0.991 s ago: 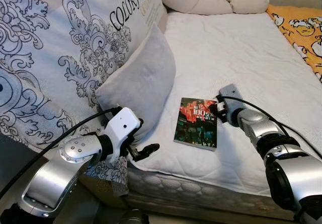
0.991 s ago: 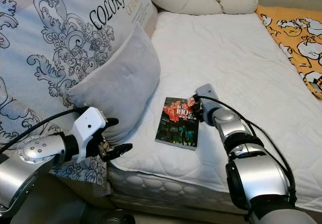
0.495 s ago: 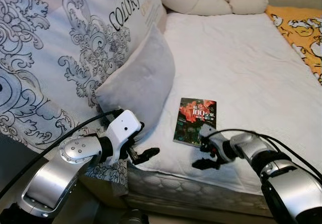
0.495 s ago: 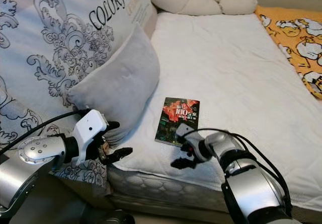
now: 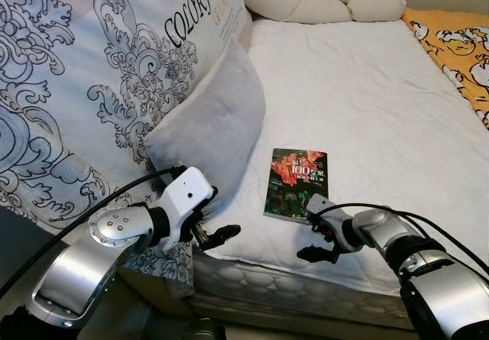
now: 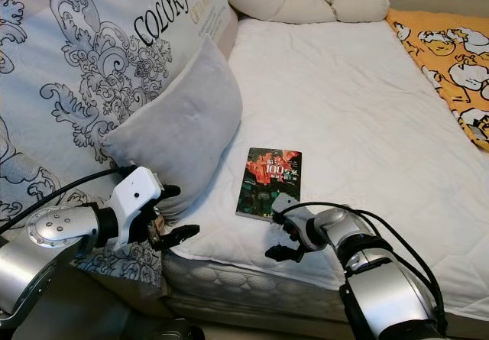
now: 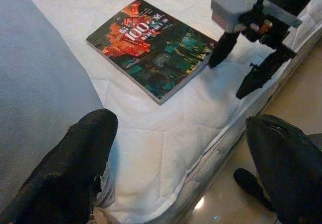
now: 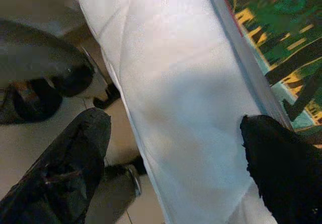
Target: Clean up the room
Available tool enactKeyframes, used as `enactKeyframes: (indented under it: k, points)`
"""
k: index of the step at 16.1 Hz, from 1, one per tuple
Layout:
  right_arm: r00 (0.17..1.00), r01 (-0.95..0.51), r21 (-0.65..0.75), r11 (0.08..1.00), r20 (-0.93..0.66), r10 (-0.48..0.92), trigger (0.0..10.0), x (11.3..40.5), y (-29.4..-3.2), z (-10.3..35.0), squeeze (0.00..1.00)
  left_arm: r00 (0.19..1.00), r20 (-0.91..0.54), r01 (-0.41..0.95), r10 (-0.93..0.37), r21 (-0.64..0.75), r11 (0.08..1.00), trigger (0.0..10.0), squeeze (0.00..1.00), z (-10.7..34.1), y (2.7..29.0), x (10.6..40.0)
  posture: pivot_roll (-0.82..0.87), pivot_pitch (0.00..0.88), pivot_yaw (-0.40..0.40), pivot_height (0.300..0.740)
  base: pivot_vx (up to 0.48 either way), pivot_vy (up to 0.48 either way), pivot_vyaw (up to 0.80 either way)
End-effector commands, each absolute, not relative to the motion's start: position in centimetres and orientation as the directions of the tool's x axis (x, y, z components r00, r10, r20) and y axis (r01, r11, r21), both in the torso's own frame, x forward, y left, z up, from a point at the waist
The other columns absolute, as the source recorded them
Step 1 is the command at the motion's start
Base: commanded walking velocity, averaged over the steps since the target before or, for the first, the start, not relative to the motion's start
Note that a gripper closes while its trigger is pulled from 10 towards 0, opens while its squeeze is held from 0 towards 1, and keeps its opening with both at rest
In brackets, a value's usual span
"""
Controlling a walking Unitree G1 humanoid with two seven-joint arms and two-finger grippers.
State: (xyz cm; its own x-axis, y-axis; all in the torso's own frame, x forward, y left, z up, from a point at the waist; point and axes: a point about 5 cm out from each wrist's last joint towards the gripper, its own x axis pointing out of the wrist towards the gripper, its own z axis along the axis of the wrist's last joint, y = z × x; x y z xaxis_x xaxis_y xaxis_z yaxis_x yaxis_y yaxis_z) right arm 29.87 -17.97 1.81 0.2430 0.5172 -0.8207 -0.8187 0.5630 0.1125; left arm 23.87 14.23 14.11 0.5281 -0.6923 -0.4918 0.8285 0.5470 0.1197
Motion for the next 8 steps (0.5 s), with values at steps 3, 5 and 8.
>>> enactKeyframes:
  k: [3,5,8]
  points:
    - [0.28,-0.85,0.121,0.512,-0.72,0.635,10.0,30.9,-18.6,4.1,1.0,0.558,-0.456,0.811,-0.694,0.122,0.572,10.0,0.0,14.7,14.2,24.2,0.09,0.0,0.032,0.74,0.0,0.0,0.0]
    - [0.274,-0.857,0.145,0.495,-0.685,0.675,10.0,30.7,-19.1,4.5,1.0,0.573,-0.422,0.802,-0.703,0.111,0.587,10.0,0.0,15.1,14.1,24.0,0.08,0.0,0.021,0.74,0.0,0.0,0.0]
    - [0.278,-0.88,0.157,0.448,-0.594,0.755,10.0,27.5,-21.1,5.9,1.0,0.649,-0.327,0.741,-0.687,0.067,0.668,10.0,0.0,15.2,13.8,23.4,0.05,0.0,0.021,0.74,0.0,0.0,0.0]
